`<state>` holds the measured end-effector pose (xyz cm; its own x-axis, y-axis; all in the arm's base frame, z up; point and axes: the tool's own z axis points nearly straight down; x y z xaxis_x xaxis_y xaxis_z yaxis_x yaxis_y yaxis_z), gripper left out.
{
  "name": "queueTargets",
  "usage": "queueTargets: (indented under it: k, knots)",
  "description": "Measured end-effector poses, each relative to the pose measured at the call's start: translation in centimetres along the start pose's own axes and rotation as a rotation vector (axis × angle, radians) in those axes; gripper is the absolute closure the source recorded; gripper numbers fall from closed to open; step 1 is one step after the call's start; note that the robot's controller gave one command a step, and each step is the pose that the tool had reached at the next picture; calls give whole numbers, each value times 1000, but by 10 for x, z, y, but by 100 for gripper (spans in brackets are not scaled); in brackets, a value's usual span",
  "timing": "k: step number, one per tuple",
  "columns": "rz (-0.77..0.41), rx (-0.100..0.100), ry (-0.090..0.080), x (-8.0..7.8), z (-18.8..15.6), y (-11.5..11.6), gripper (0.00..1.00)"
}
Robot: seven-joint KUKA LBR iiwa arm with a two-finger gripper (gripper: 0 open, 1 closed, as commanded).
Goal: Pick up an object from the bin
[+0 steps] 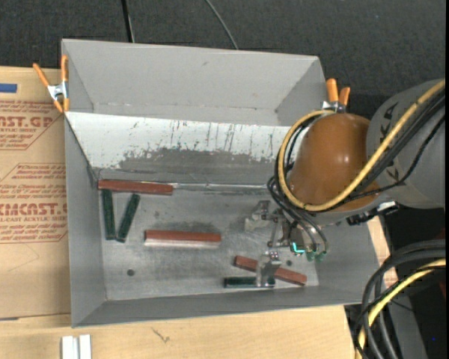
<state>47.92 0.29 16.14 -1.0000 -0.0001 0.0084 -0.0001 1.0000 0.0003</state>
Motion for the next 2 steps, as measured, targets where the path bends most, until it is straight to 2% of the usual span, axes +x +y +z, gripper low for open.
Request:
queueTargets:
  k: [2]
  knots:
    - [0,0,-10,-3,-2,0,0]
